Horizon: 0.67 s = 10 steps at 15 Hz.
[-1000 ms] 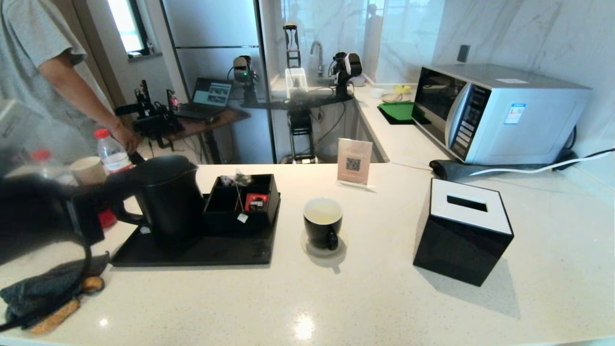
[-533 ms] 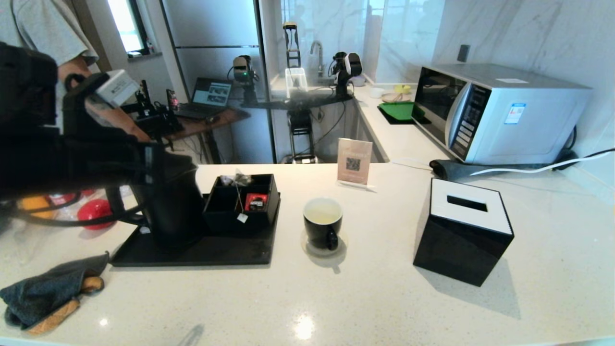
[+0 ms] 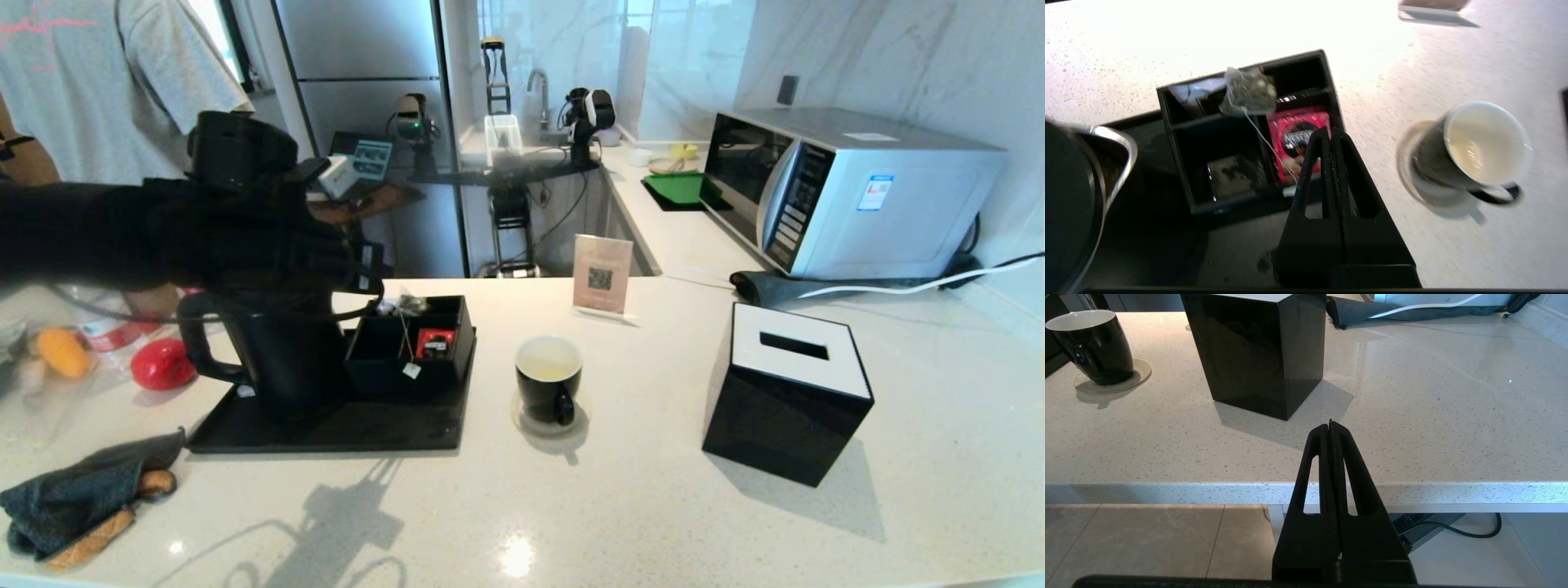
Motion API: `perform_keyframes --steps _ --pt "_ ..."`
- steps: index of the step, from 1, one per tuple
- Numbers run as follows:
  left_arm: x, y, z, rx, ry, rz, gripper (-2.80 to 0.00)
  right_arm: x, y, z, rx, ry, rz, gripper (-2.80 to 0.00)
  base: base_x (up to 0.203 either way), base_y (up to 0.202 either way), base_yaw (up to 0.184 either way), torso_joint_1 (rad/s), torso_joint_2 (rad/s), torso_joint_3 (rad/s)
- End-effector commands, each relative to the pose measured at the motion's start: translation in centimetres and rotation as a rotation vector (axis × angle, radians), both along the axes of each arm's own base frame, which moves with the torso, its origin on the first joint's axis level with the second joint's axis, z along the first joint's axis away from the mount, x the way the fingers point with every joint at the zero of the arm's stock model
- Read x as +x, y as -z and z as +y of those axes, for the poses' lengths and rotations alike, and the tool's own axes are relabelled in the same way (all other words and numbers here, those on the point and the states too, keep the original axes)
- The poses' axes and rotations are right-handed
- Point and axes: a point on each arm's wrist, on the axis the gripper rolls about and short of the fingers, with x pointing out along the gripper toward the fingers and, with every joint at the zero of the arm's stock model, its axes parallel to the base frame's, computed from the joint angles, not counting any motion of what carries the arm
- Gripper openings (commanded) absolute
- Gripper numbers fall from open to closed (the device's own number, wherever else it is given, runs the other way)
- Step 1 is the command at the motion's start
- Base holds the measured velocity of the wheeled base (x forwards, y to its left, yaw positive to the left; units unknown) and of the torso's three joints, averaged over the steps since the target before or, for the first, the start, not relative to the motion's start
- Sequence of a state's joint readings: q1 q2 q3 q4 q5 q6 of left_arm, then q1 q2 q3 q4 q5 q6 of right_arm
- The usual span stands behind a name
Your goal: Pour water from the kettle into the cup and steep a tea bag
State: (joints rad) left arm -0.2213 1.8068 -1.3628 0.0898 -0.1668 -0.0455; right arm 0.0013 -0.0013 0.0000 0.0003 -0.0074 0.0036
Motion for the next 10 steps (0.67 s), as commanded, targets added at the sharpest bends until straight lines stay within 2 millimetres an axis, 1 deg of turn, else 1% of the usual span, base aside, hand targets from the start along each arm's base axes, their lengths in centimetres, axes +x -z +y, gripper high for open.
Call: perform_keyframes --steps 1,2,3,7,8,10 --pt "3.7 3.3 -0.9 0.036 -0.029 0.06 -0.38 0.0 0.0 0.0 -0.001 0.0 0.001 -2.8 0.0 0.0 0.0 0.0 0.0 0.0" --pt "4.7 3.9 -1.3 0.058 -0.055 0.063 0.0 0.0 0.0 0.0 0.0 0.0 0.001 -2.8 0.0 0.0 0.0 0.0 0.0 0.0" --pt "5.6 4.5 -1.6 0.076 -0.078 0.061 0.0 0.0 0.0 0.0 0.001 0.0 0.001 -2.8 0.0 0.0 0.0 0.0 0.0 0.0" --pt "8.5 5.6 -2.2 0.082 -0.096 0.043 0.0 0.0 0.0 0.0 0.001 0.0 0.001 -2.8 0.0 0.0 0.0 0.0 0.0 0.0" --pt "9.2 5.8 -2.3 0.079 -0.096 0.036 0.0 0.0 0.0 0.0 0.001 0.0 0.001 -2.8 0.0 0.0 0.0 0.0 0.0 0.0" --pt "9.8 6.4 -2.4 0.081 -0.097 0.04 0.0 0.0 0.0 0.0 0.001 0.0 0.001 -2.8 0.0 0.0 0.0 0.0 0.0 0.0"
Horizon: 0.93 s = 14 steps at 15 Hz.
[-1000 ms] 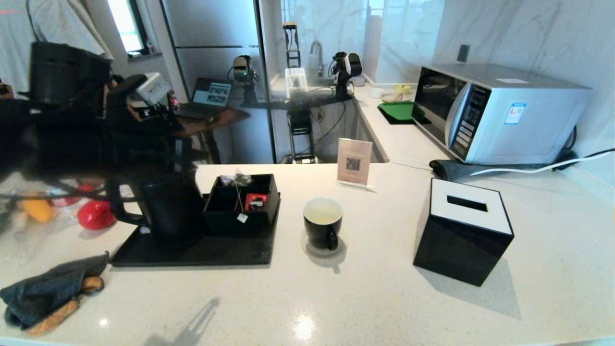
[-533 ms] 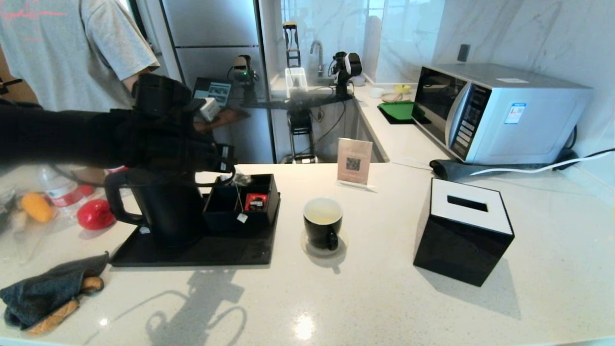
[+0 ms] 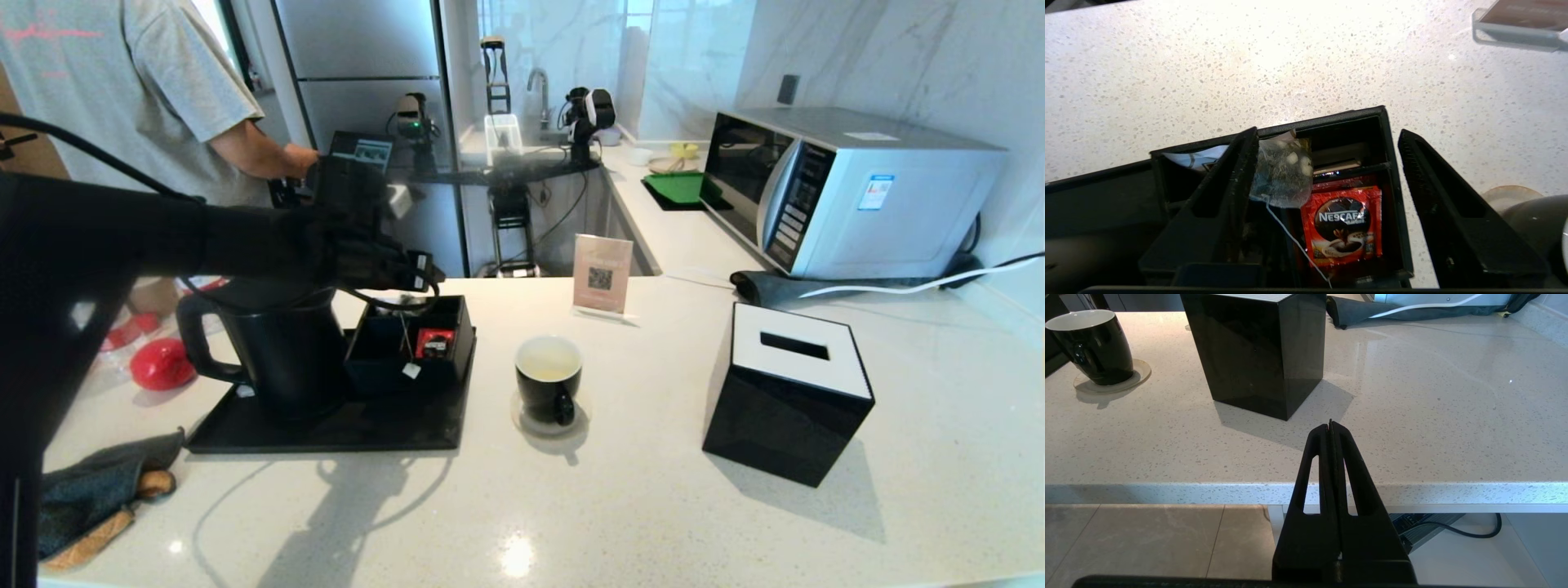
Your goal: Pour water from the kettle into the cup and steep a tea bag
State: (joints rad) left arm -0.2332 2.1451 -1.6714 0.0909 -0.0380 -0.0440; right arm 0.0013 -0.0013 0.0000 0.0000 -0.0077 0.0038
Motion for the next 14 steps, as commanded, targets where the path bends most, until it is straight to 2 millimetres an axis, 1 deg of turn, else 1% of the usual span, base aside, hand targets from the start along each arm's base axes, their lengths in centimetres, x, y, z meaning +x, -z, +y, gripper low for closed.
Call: perform_keyframes --steps 1,5,7,11,14 --pt "1.1 1.7 0.0 0.01 -0.004 0.029 0.0 0.0 0.0 0.0 -0.001 0.0 0.001 -2.8 0.0 0.0 0.0 0.0 0.0 0.0" --pt "1.5 2.3 0.6 0.055 0.009 0.028 0.0 0.0 0.0 0.0 0.0 -0.001 0.001 -2.8 0.0 0.0 0.0 0.0 0.0 0.0" --pt "1.7 2.2 1.0 0.062 0.005 0.022 0.0 0.0 0.0 0.0 0.0 0.0 0.001 -2.8 0.0 0.0 0.0 0.0 0.0 0.0" --pt "2.2 2.2 1.0 0.062 0.001 0.01 0.0 0.0 0.0 0.0 -0.001 0.0 0.001 -2.8 0.0 0.0 0.0 0.0 0.0 0.0" --pt "2.5 2.8 0.9 0.063 0.002 0.019 0.0 0.0 0.0 0.0 -0.001 0.0 0.001 -2.8 0.0 0.0 0.0 0.0 0.0 0.0"
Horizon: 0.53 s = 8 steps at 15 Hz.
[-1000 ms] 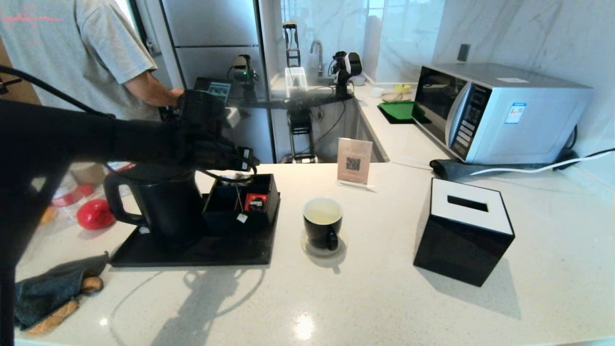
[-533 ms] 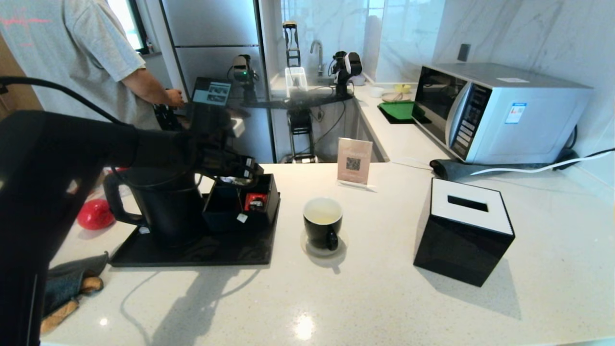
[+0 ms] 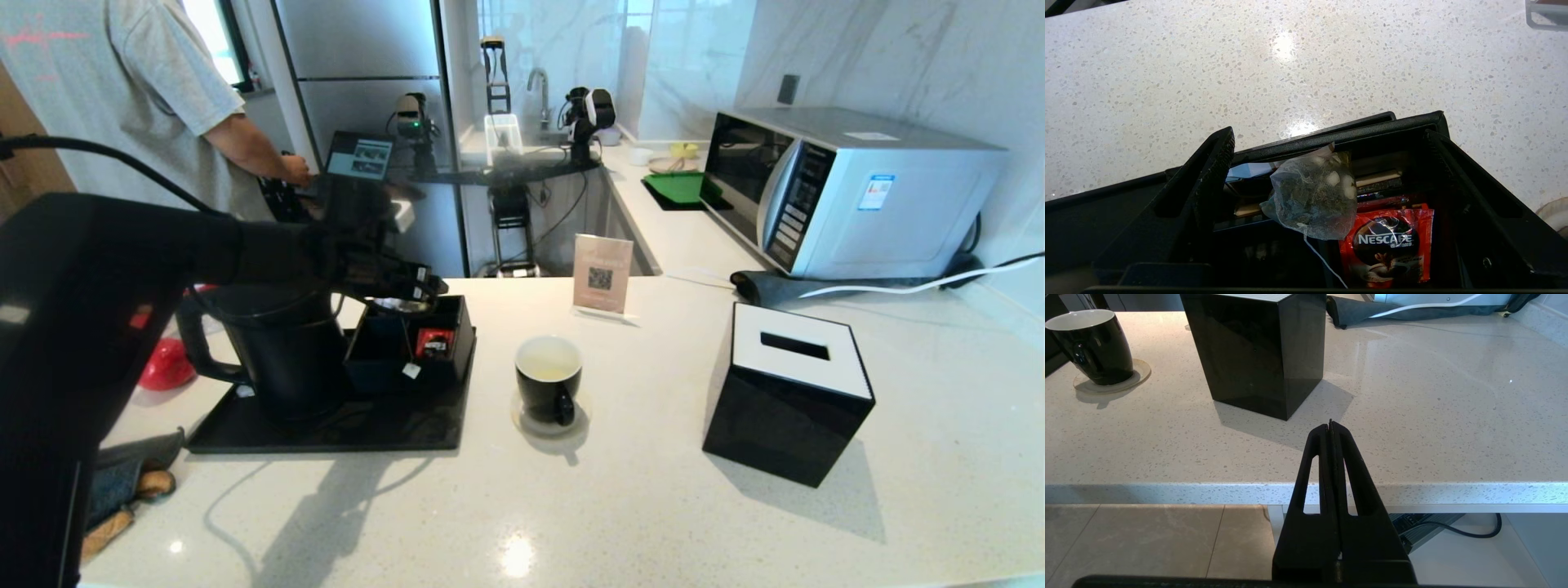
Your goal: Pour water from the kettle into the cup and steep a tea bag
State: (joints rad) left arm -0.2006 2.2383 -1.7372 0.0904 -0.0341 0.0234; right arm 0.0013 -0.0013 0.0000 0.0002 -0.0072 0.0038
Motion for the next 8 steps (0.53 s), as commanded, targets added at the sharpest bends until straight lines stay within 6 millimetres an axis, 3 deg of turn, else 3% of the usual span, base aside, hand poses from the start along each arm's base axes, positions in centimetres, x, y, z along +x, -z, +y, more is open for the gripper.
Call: perform_keyframes --steps 1,8 --pt "0.21 0.54 -0.06 0.001 0.001 0.011 0.0 0.01 0.0 0.0 0.0 0.0 0.001 -2.8 0.0 0.0 0.0 0.0 0.0 0.0" --pt "0.99 0.91 0.0 -0.001 -0.004 0.003 0.0 0.01 0.0 0.0 0.0 0.0 0.001 -2.8 0.0 0.0 0.0 0.0 0.0 0.0"
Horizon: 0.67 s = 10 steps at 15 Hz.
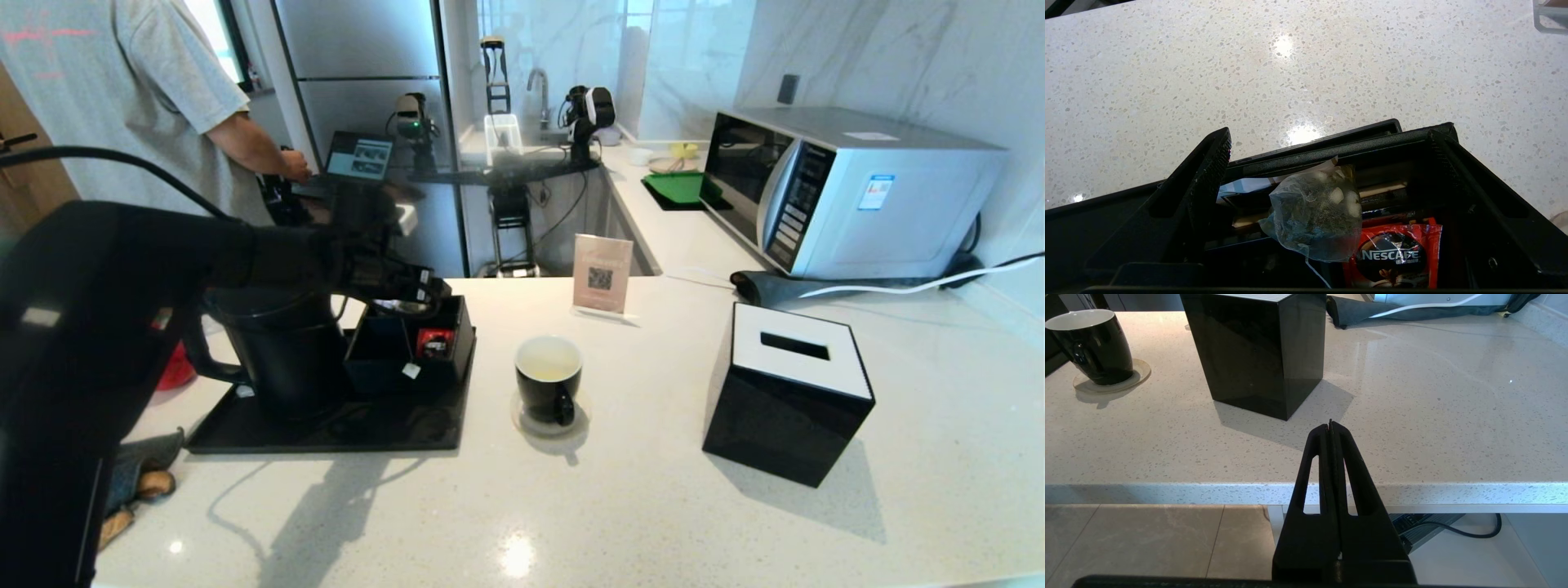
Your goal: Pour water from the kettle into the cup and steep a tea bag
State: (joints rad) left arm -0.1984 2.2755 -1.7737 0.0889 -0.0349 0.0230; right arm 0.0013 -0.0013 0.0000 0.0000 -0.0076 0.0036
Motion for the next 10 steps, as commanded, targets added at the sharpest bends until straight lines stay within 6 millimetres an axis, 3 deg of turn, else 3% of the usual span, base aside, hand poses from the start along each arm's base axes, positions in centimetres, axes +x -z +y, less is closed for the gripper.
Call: perform_keyframes --steps 1,6,7,10 --pt "0.11 0.23 0.08 0.001 -0.002 0.004 0.0 0.01 0.0 0.0 0.001 0.0 0.001 -2.8 0.0 0.0 0.0 0.0 0.0 0.0" --pt "0.18 0.77 0.06 0.005 -0.001 0.018 0.0 0.01 0.0 0.0 -0.001 0.0 0.001 -2.8 0.0 0.0 0.0 0.0 0.0 0.0" --pt "0.2 0.82 0.06 0.005 -0.001 0.018 -2.8 0.01 0.0 0.0 -0.001 0.0 0.001 -2.8 0.0 0.0 0.0 0.0 0.0 0.0" --pt "0.38 0.85 0.12 0.003 -0.004 0.015 -2.8 0.01 0.0 0.0 -0.001 0.0 0.001 -2.8 0.0 0.0 0.0 0.0 0.0 0.0"
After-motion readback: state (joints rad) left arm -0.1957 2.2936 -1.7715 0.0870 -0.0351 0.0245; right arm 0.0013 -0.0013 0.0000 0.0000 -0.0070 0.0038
